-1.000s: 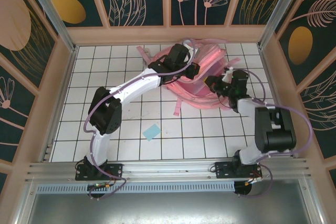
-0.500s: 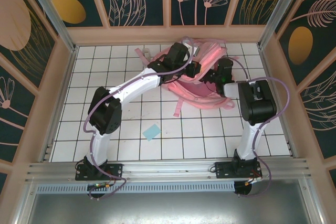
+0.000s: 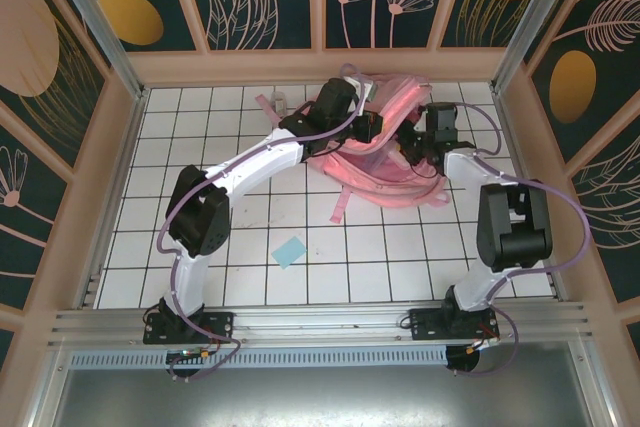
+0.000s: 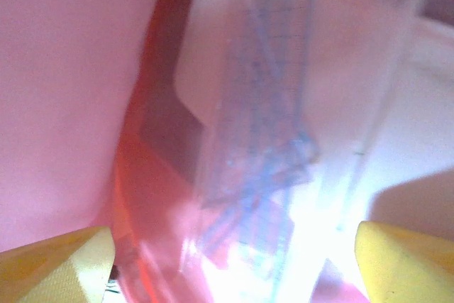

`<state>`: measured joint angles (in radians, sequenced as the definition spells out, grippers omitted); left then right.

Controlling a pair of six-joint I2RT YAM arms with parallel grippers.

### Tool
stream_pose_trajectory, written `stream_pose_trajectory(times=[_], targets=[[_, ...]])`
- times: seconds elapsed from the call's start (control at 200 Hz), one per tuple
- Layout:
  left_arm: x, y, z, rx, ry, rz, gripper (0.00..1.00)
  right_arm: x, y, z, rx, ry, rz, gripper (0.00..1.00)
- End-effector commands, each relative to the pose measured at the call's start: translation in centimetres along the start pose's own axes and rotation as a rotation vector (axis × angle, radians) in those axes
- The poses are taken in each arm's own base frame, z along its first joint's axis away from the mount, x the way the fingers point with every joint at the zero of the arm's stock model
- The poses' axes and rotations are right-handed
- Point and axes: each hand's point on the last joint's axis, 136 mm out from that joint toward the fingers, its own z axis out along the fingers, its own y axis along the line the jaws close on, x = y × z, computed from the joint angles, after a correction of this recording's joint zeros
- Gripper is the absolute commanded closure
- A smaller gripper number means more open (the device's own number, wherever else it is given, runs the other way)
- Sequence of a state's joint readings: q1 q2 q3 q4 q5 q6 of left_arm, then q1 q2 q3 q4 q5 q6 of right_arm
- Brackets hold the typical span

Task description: Pack the student bag

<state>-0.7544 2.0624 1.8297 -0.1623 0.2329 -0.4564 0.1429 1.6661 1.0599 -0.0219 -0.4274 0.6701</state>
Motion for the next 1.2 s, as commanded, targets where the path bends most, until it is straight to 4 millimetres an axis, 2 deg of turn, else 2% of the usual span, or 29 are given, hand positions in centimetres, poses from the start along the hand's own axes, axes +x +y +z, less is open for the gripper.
stream_pose_trajectory(times=[0.0,0.165,0.29,0.36,0.49,0.625,0.745,0.826,0.851,0.921,0.966,1.071,1.196], targets=[[-4.4,-3.2,-1.5,0.101,-0.127,0.019,1.00,-0.6,-1.2,-1.7,0.138,0.000,-0.069,0.12],[-4.4,-3.0,-1.3,0.095,-0.126,0.012,1.00,-0.9,-2.1,-3.3,0.253,0.018,-0.134,0.13],[-4.4,-2.9,-1.3,0.097,-0.126,0.007,1.00,-0.2,-3.1,-4.8,0.311,0.005,-0.148,0.21],[-4.4,-3.0,-1.2,0.106,-0.122,0.002,1.00,0.3,-3.8,-5.2,0.327,0.000,-0.140,0.22],[-4.2,-3.7,-1.1,0.145,-0.109,-0.011,1.00,1.4,-4.2,-4.5,0.278,0.010,-0.115,0.22],[-3.8,-4.4,-1.1,0.194,-0.089,-0.039,1.00,1.8,-4.3,-2.4,0.208,0.029,-0.090,0.21],[-3.2,-5.0,-1.1,0.241,-0.068,-0.073,1.00,0.8,-2.9,-0.6,0.086,-0.009,-0.111,0.21],[-2.9,-5.4,-1.2,0.276,-0.060,-0.103,1.00,-0.2,-1.2,0.5,-0.016,-0.041,-0.133,0.25],[-2.7,-5.4,-1.1,0.281,-0.057,-0.112,1.00,-0.3,-0.5,0.8,-0.054,-0.044,-0.134,0.31],[-2.2,-5.2,-0.9,0.286,-0.047,-0.129,1.00,-0.7,1.5,1.4,-0.168,-0.045,-0.143,0.54],[-2.0,-5.1,-0.9,0.285,-0.044,-0.135,1.00,-0.5,2.5,1.8,-0.221,-0.034,-0.151,0.61],[-1.7,-4.8,-0.6,0.279,-0.039,-0.141,1.00,0.2,3.8,2.0,-0.269,-0.011,-0.190,0.61],[-1.8,-4.2,-0.2,0.248,-0.048,-0.149,1.00,0.7,2.0,0.8,-0.160,-0.015,-0.191,0.56]])
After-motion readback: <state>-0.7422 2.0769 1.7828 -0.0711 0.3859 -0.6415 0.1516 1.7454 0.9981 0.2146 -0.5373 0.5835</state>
